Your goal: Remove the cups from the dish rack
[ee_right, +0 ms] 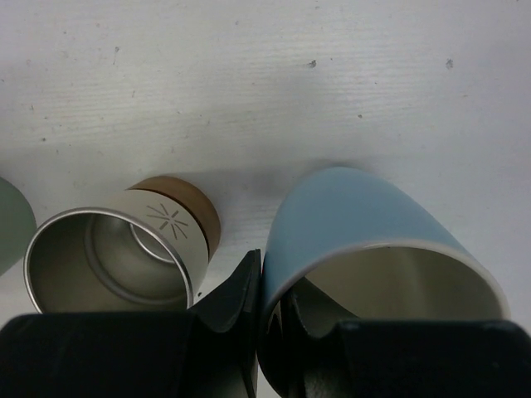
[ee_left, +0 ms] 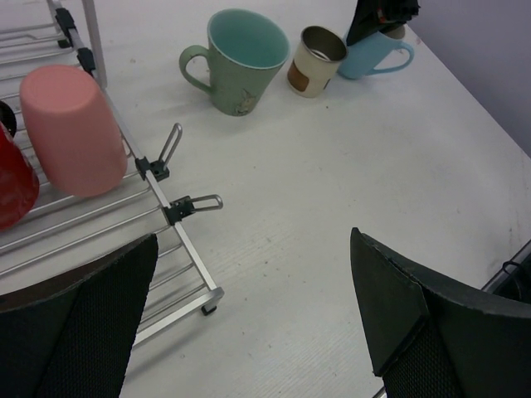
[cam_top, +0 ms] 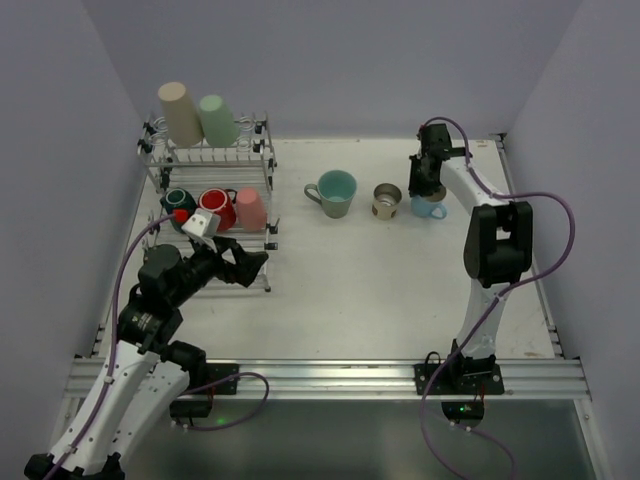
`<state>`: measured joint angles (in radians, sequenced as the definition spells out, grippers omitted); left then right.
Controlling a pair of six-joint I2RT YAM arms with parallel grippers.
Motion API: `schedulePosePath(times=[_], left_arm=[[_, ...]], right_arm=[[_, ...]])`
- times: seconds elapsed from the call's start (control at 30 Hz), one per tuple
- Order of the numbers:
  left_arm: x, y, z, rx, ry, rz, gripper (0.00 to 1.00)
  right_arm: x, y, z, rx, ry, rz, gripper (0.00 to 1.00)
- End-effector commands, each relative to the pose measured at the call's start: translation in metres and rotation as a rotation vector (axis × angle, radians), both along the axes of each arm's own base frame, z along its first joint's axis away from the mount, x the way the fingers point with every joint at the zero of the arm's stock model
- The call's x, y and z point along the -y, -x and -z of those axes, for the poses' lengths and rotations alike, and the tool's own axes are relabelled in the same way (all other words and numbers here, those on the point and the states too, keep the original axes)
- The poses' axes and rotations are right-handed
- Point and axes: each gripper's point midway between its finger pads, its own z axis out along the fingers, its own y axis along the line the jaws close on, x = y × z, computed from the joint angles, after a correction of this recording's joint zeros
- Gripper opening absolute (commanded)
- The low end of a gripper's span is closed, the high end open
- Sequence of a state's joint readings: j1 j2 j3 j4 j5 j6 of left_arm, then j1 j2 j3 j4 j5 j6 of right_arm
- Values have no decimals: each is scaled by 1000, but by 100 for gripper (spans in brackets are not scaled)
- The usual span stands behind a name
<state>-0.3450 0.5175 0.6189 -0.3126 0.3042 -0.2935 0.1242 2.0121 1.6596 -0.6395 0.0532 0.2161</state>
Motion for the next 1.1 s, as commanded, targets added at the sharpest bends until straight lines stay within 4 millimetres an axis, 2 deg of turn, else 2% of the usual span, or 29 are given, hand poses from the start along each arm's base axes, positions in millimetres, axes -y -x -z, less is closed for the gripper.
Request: schedulePosePath(times=[0.0, 0.27, 0.37, 0.4, 0.47, 0.5, 0.53, 0.6, 0.63, 0.67, 0.7, 0.73, 0.77, 0.8, 0.83, 0.87, 0.9, 0.93, 0.97, 1.0, 1.03, 1.07], left_arm=[[-14, -9, 0, 1, -16, -86, 100], [-27, -22, 0, -13, -25, -173, 100], [-29, -24, -1, -18, -19, -190, 100], [-29, -25, -3, -15, -17, -192, 100], [-30, -26, -7, -8, -14, -201, 100], [-30, -27, -10, -4, -11, -203, 100], [-30, -28, -17, 5, -6, -206, 100], [-32, -32, -23, 5, -11, -226, 100], [-34, -34, -37, 29, -4, -242, 100], [-38, -37, -43, 35, -1, -267, 100], [-40, -39, -52, 50, 6, -283, 100], [-41, -43, -67, 68, 21, -297, 100], [-39, -44, -77, 74, 43, -295, 100], [-36, -47, -84, 71, 55, -288, 100], [-33, -45, -107, 103, 88, -274, 100], [-32, -45, -118, 112, 118, -274, 100], [-30, -50, -127, 126, 128, -274, 100], [-35, -52, -145, 156, 142, -306, 100], [-39, -56, -152, 164, 145, -332, 100], [-39, -64, -151, 148, 135, -348, 100], [-47, -69, -167, 175, 145, -401, 100], [-49, -74, -171, 179, 145, -419, 100]], right_arm=[[-4, -20, -26, 83, -20, -22, 3], [-9, -22, -23, 71, -40, -35, 13], [-9, -23, -31, 88, -40, -32, 25], [-6, -24, -37, 100, -29, -27, 35], [-5, -24, -58, 144, -29, -22, 44], [-5, -24, -67, 162, -34, -19, 54], [-6, -24, -85, 200, -47, -21, 57], [-9, -20, -102, 231, -66, -11, 67], [-11, -17, -111, 249, -82, -11, 70], [-11, -12, -135, 305, -97, -3, 72], [-13, -11, -149, 354, -126, 9, 78], [-20, 1, -143, 345, -170, -12, 79], [-25, 15, -174, 424, -217, -26, 84], [-35, 18, -191, 500, -285, -38, 89], [-41, 36, -166, 465, -324, -51, 91], [-52, 56, -196, 553, -401, -87, 94], [-60, 61, -208, 633, -436, -114, 96], [-62, 76, -177, 590, -448, -107, 99], [-67, 86, -179, 611, -475, -129, 99], [-68, 98, -193, 664, -504, -141, 99], [-70, 109, -174, 636, -509, -145, 99], [-70, 114, -173, 643, -519, -148, 99]])
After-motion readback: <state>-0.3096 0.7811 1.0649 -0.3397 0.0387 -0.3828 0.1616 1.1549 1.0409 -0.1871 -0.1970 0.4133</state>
